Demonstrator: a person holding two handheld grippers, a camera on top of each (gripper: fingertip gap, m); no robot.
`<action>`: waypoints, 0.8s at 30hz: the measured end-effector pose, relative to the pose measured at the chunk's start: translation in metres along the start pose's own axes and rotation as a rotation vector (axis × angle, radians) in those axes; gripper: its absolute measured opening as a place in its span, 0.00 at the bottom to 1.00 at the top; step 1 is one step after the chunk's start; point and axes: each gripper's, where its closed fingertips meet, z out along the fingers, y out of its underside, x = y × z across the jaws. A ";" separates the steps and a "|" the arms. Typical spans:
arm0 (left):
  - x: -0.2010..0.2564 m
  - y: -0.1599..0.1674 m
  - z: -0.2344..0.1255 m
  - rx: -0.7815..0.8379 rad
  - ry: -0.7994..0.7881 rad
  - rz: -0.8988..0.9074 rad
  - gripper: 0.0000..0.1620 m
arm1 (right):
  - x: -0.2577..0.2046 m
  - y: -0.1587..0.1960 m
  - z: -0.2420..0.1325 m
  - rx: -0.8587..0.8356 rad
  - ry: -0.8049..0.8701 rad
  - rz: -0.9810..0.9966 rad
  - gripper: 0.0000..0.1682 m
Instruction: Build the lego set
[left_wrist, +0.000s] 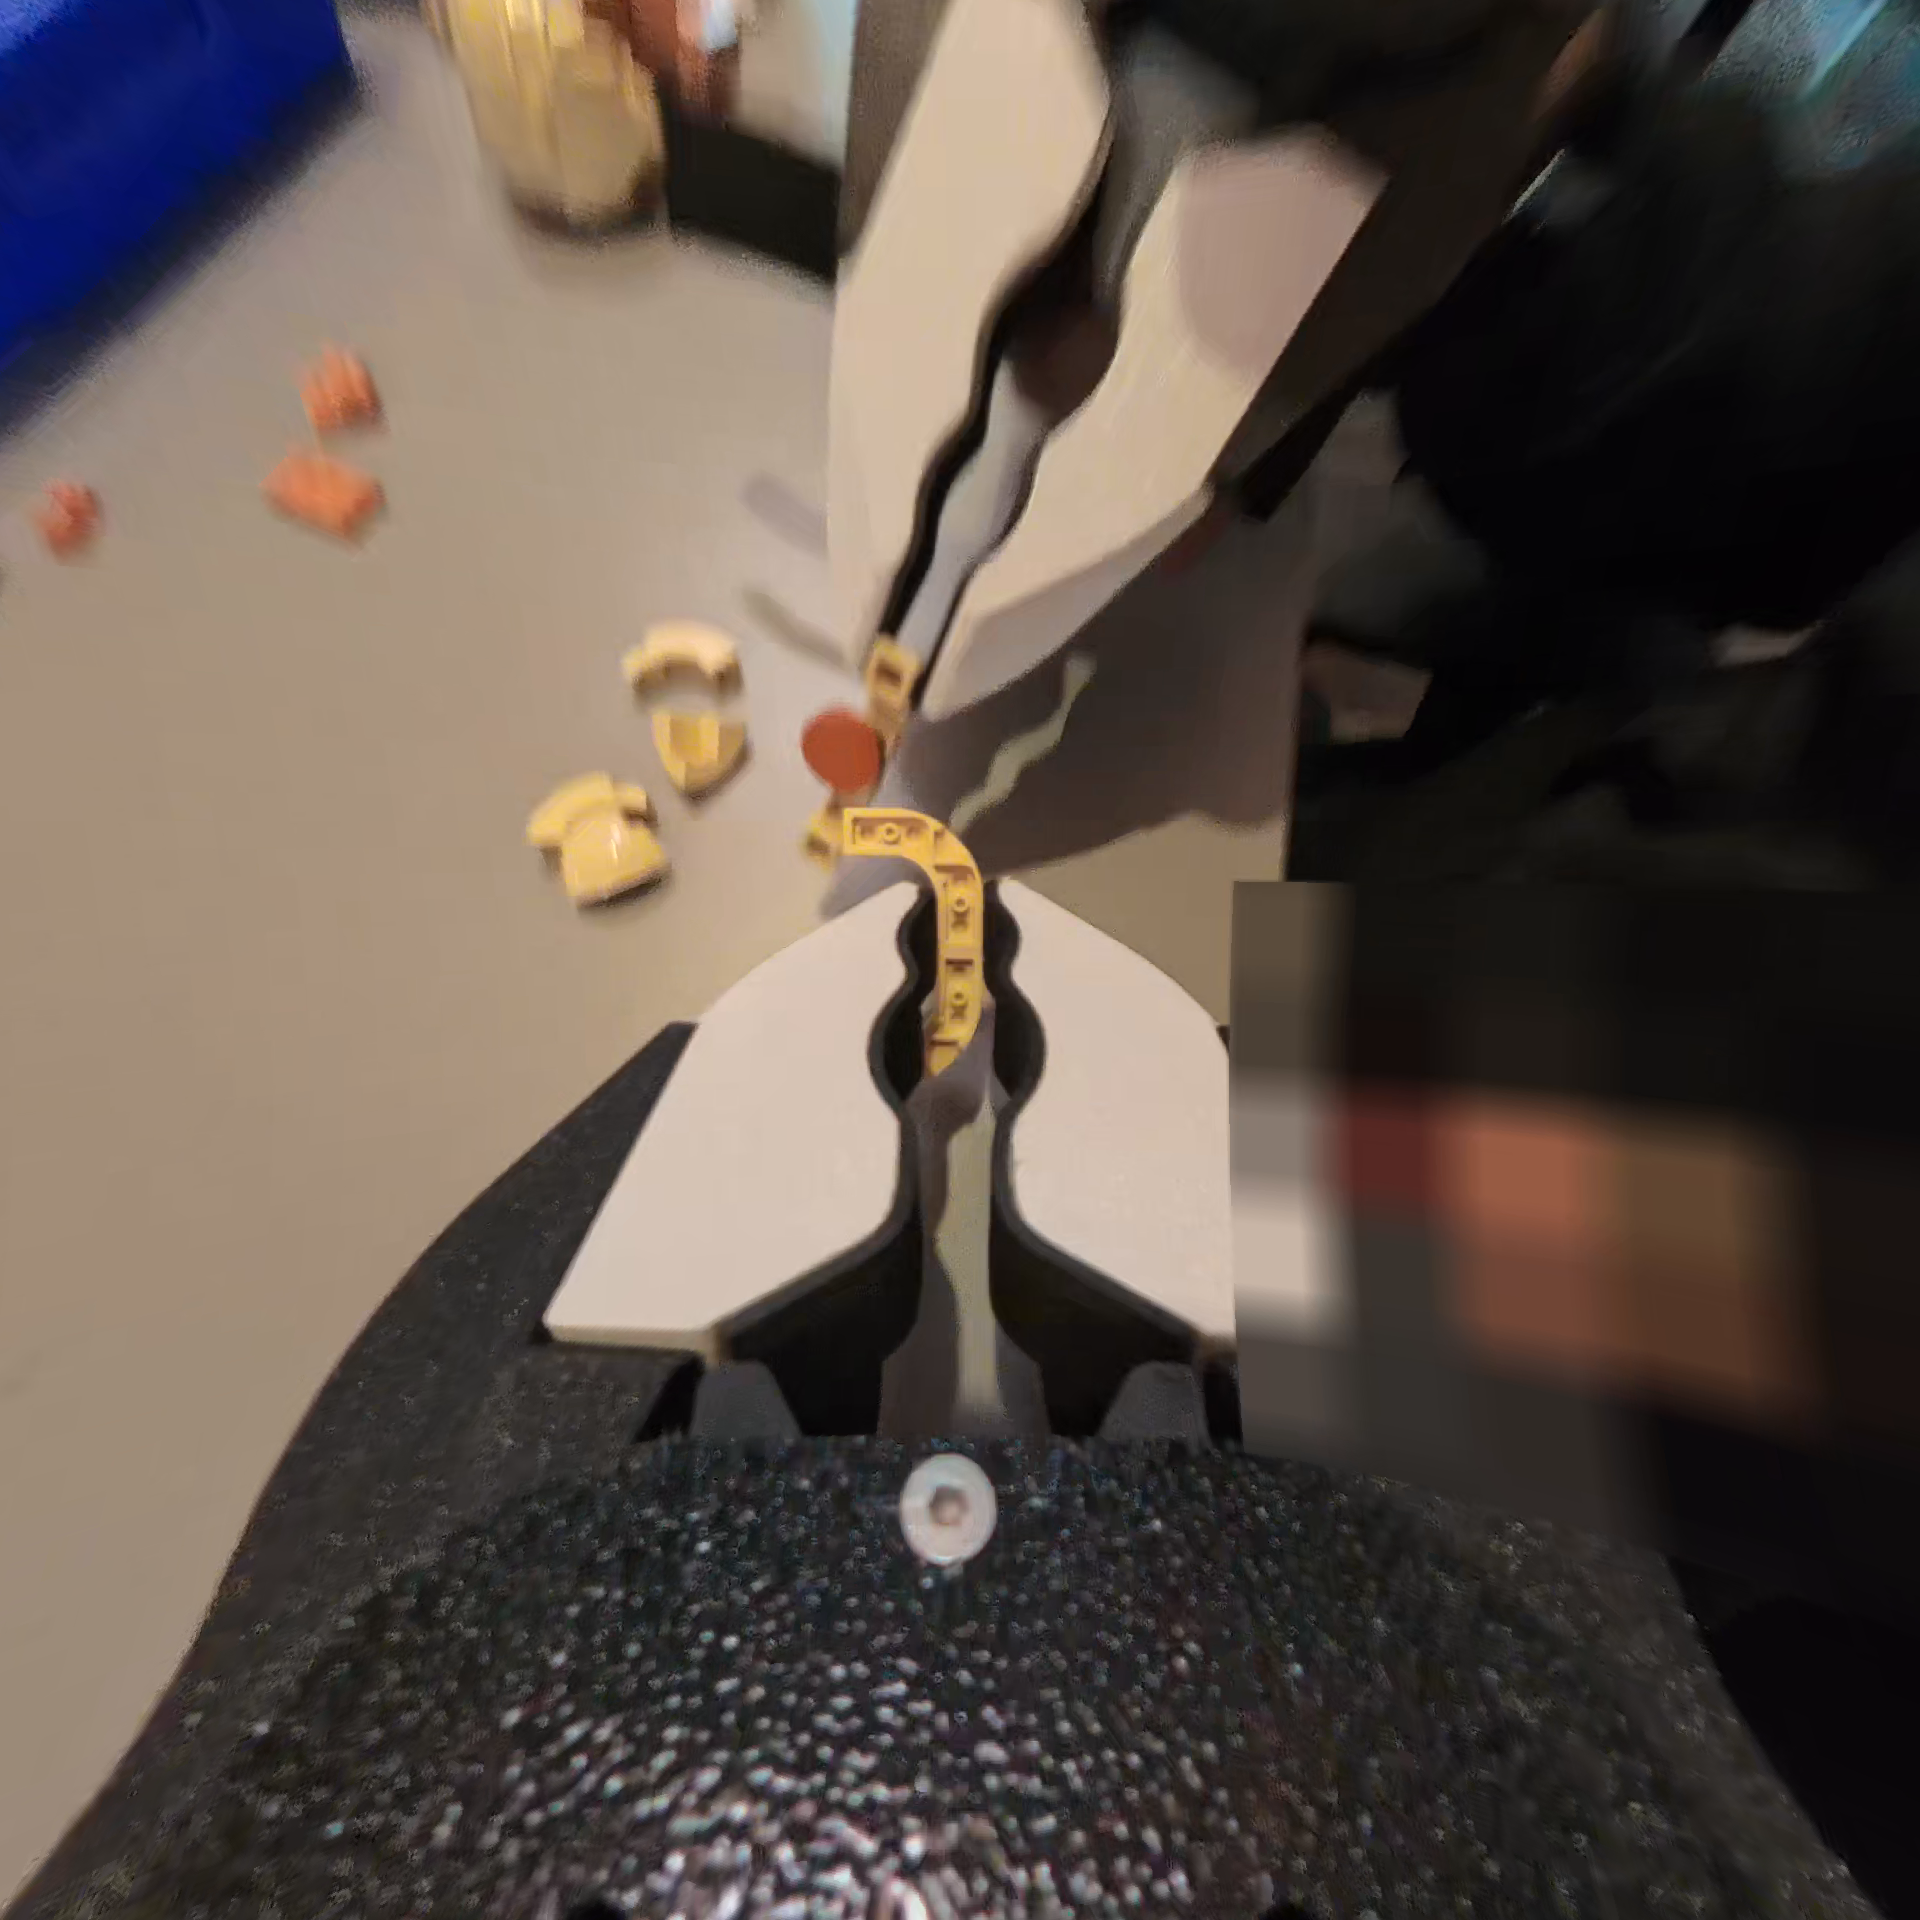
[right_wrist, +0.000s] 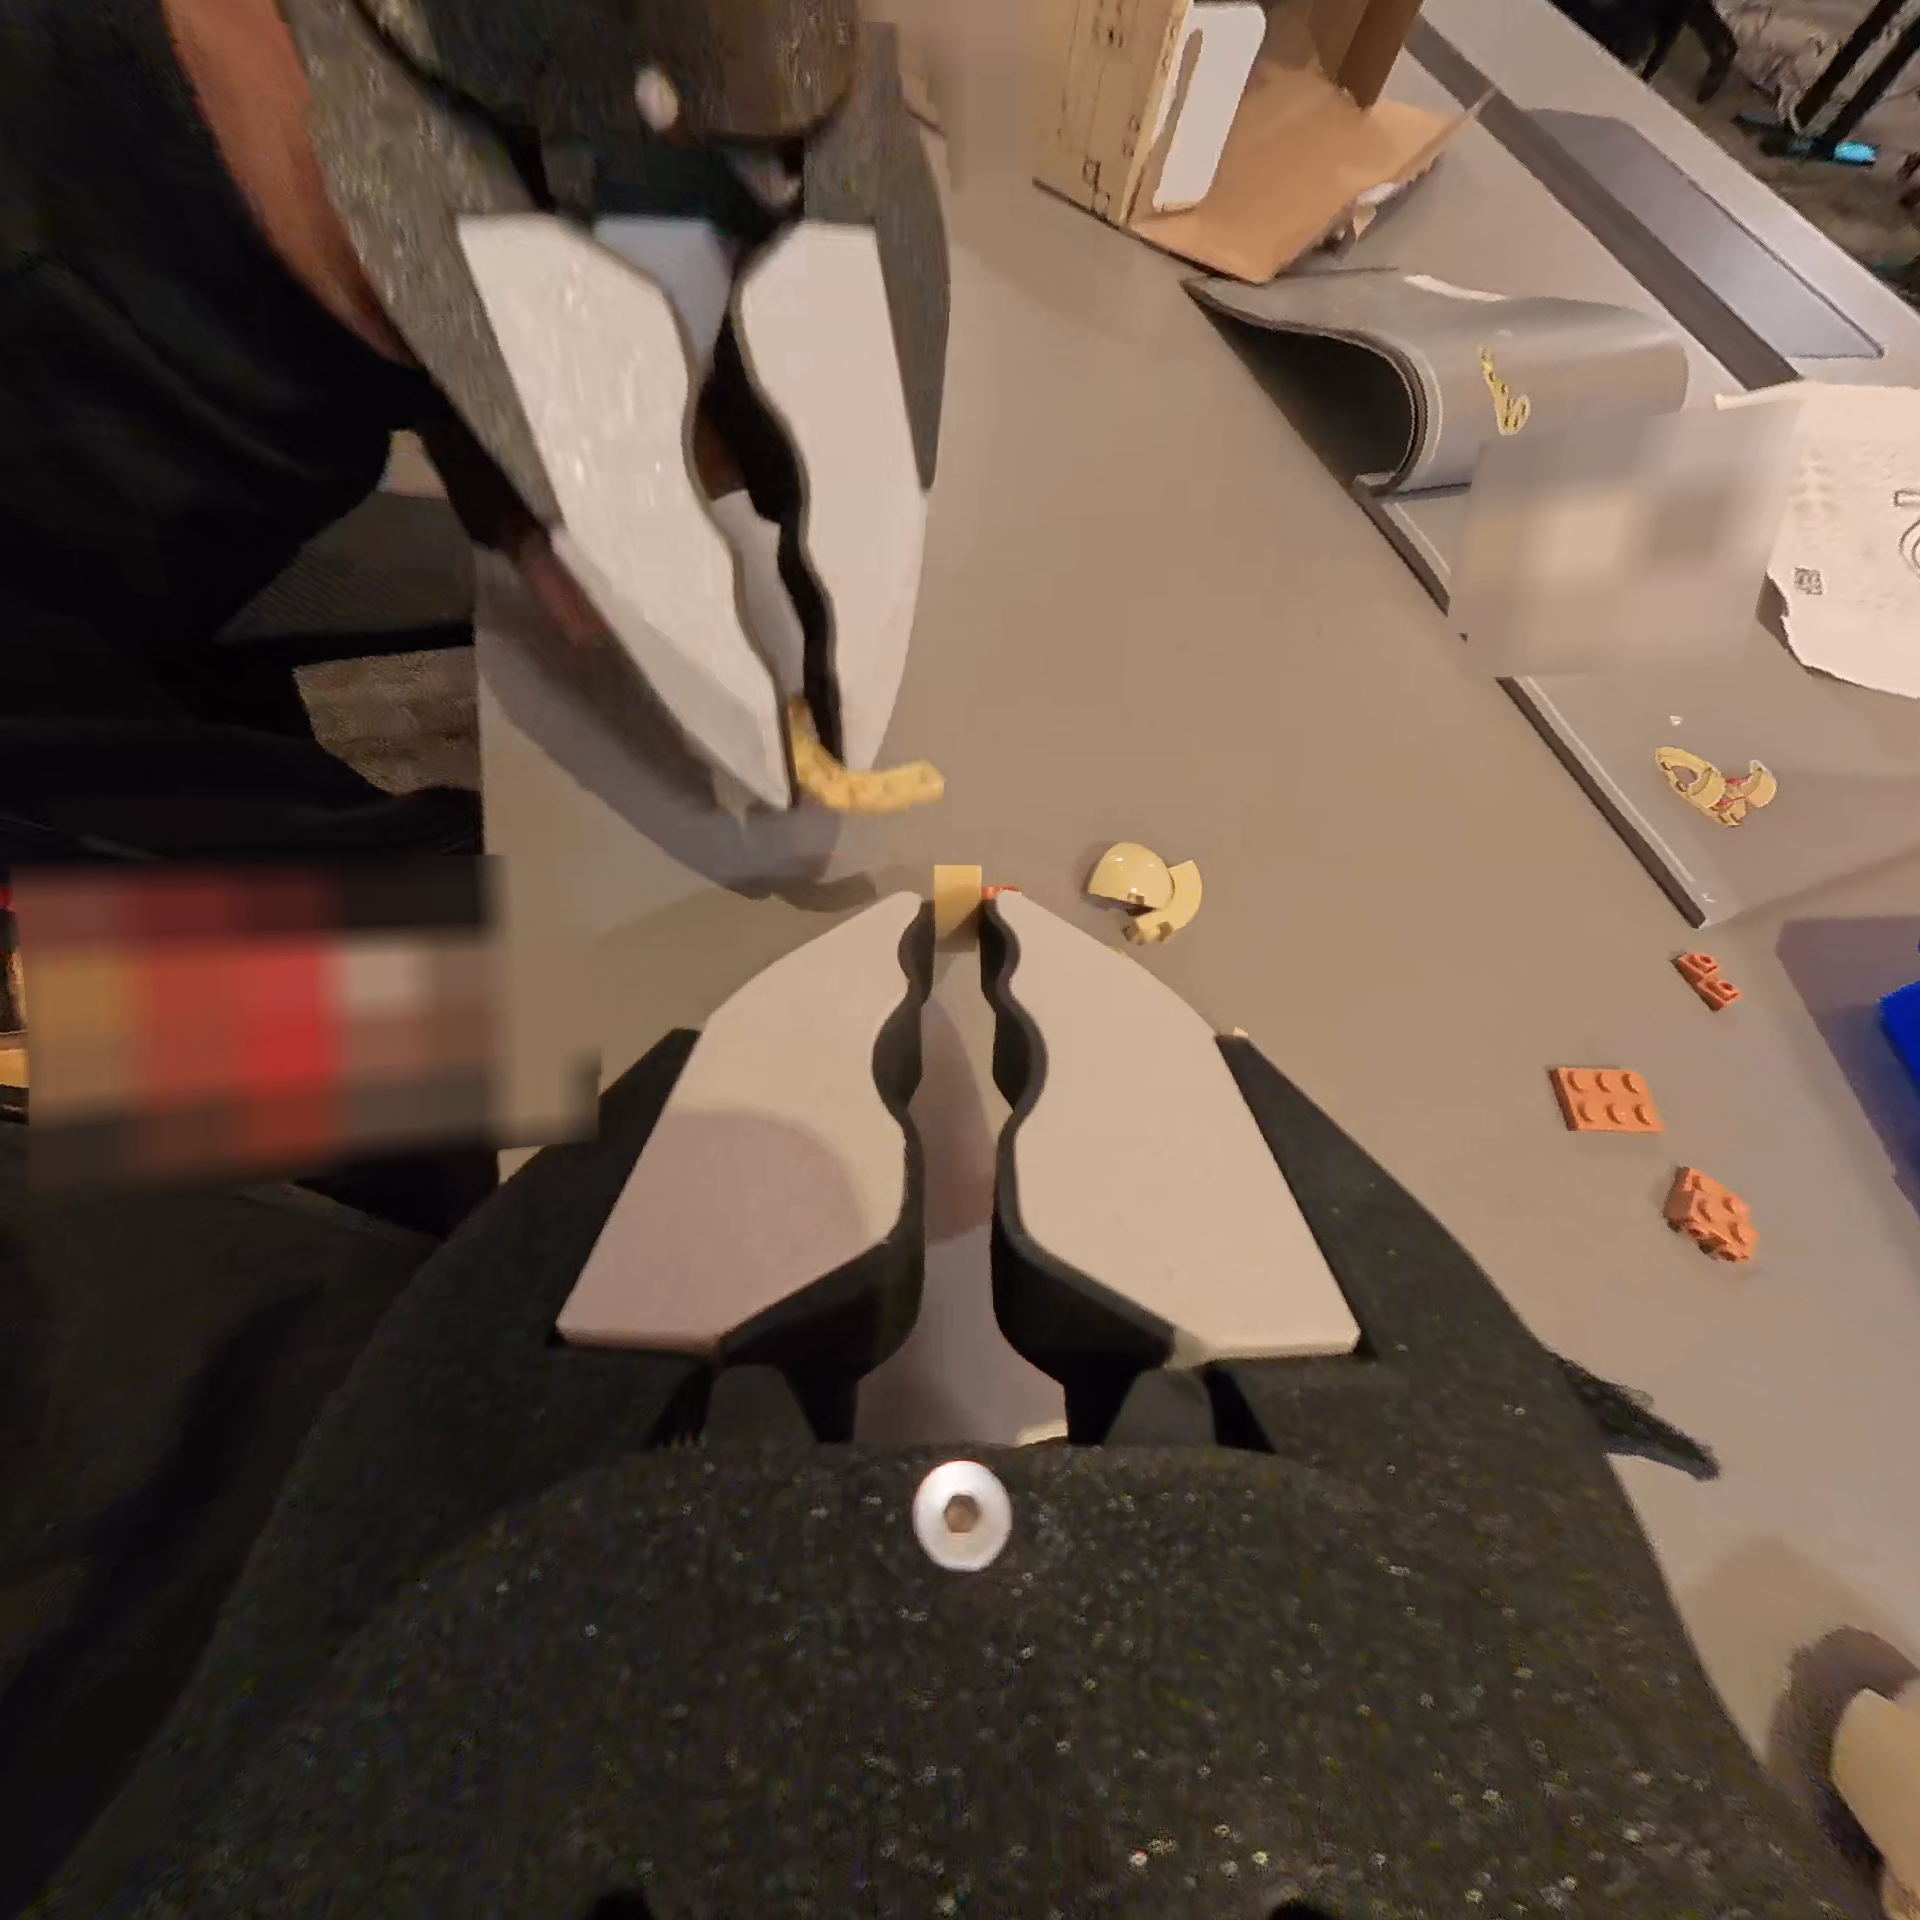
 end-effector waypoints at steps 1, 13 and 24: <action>0.003 -0.015 -0.010 0.103 0.020 0.031 0.05 | -0.003 -0.003 -0.002 0.025 -0.011 -0.001 0.04; 0.028 -0.032 -0.031 0.274 0.315 0.247 0.05 | -0.024 -0.030 -0.008 0.074 -0.067 -0.089 0.04; 0.024 -0.021 -0.025 0.180 0.341 0.247 0.05 | -0.028 -0.033 -0.006 0.076 -0.071 -0.088 0.04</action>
